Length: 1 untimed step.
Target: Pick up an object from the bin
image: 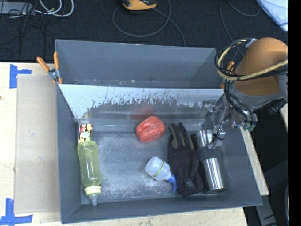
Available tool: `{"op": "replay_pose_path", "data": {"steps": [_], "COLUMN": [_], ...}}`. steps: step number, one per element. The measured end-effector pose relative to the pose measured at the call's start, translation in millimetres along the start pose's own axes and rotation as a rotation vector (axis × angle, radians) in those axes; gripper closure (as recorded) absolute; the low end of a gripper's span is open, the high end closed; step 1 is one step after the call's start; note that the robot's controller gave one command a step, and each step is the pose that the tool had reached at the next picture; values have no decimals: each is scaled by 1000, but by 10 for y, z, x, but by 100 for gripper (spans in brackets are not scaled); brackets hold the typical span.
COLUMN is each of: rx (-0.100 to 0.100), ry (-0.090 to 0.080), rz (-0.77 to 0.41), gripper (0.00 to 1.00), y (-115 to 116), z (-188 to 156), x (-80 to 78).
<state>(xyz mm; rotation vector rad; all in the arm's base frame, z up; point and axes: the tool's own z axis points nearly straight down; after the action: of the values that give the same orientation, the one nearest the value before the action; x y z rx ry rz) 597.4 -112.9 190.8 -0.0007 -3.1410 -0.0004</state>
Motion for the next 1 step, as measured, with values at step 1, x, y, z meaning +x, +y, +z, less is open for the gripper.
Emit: {"op": "replay_pose_path", "data": {"steps": [1], "rx": [0], "ry": [0], "rz": [-61], "gripper": [0], "y": [214], "z": [628], "x": [-9]}}
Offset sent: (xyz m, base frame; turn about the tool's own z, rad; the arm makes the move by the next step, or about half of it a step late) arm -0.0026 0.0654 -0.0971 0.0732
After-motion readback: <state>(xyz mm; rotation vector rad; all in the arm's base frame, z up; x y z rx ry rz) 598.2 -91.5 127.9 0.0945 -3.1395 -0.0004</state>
